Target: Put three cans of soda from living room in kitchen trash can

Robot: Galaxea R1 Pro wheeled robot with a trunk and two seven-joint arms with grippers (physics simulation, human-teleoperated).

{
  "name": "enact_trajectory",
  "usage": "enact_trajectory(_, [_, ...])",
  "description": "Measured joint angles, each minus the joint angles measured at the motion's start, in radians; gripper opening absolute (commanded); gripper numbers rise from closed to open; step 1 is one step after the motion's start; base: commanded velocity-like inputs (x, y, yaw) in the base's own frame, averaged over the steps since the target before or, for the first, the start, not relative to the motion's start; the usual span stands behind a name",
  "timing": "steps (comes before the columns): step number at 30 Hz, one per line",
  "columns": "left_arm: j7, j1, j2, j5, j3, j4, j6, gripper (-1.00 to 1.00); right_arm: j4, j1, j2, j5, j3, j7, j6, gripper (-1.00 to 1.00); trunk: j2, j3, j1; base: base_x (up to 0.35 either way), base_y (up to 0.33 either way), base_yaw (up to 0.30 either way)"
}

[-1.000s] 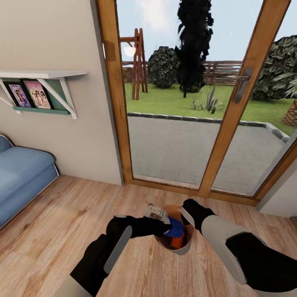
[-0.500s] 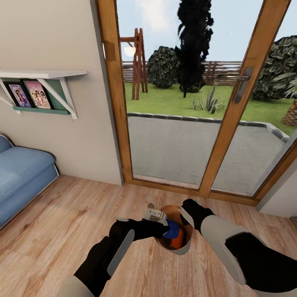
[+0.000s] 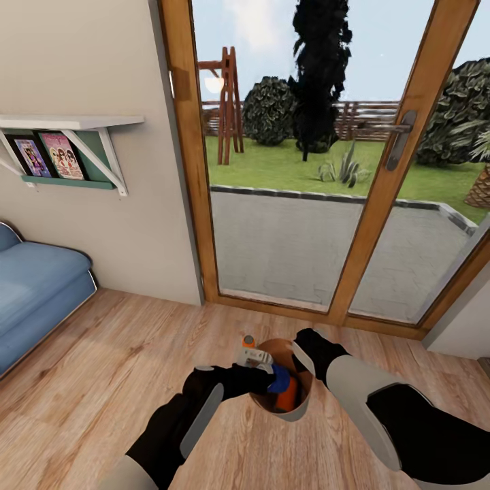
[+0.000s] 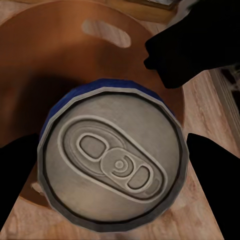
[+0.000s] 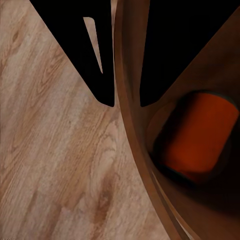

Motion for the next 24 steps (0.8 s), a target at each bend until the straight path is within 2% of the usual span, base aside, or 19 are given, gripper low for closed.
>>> enact_trajectory(15, [0.013, -0.022, -0.006, -0.001, 0.000, 0.072, -0.046, -1.00, -0.001, 0.001, 0.015, -0.004, -0.001, 0.002, 0.000, -1.00, 0.000, 0.000, 0.000, 0.000, 0.000, 0.000])
enact_trajectory(16, [0.022, -0.025, -0.006, -0.002, 0.000, 0.075, -0.050, 1.00, -0.001, 0.001, 0.016, -0.003, -0.001, 0.003, 0.000, -1.00, 0.000, 0.000, 0.000, 0.000, 0.000, 0.000])
enact_trajectory(24, [0.042, -0.028, -0.008, 0.000, 0.000, 0.082, -0.058, 1.00, -0.001, 0.000, 0.018, -0.001, 0.001, 0.003, 0.000, -1.00, 0.000, 0.000, 0.000, 0.000, 0.000, 0.000])
